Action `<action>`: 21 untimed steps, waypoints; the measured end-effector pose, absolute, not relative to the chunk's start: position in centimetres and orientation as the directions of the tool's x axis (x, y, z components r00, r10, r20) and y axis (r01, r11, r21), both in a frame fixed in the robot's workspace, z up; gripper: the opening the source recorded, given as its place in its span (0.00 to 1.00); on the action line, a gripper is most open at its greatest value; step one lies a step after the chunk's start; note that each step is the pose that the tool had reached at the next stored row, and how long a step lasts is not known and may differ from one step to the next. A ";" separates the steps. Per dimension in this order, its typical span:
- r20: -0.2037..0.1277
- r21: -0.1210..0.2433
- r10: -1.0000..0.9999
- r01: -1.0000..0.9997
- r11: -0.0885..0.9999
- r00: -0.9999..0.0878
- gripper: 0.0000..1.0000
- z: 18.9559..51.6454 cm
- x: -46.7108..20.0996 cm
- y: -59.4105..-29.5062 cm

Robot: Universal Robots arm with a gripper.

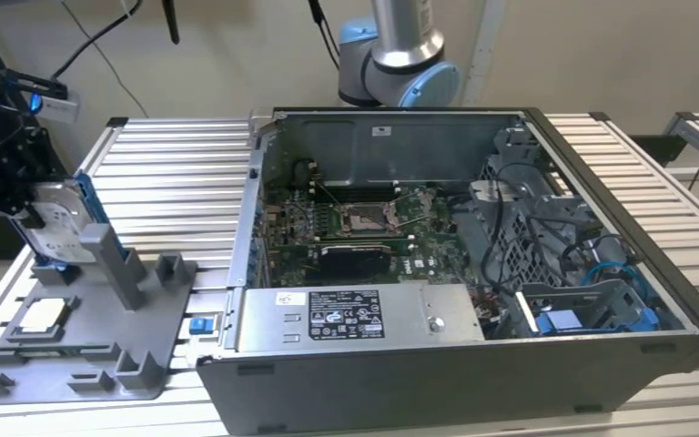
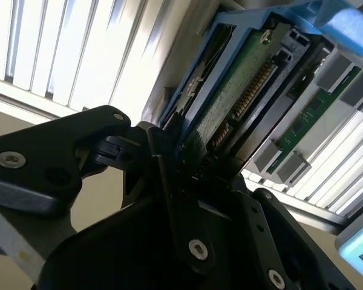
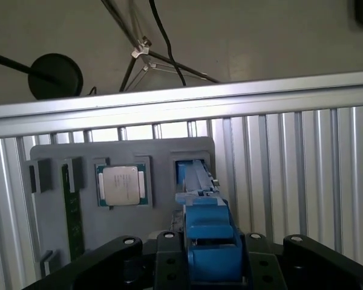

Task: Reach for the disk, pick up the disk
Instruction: 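Pick up the disk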

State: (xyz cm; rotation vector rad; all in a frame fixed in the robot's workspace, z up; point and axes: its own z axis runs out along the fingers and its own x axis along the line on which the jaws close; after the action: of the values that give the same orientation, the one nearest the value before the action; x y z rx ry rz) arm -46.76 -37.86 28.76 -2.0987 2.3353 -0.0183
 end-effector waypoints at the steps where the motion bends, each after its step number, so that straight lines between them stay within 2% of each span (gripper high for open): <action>1: 0.006 -0.010 -0.994 -0.994 0.106 -0.106 0.00 28.9 -46.8 -37.9; 21: 0.006 -0.010 -0.995 -0.995 0.104 -0.104 0.00 32.5 -46.8 -37.9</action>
State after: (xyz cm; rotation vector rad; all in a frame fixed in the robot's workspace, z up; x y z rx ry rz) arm -46.76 -37.85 32.49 -2.1015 2.3327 -0.0184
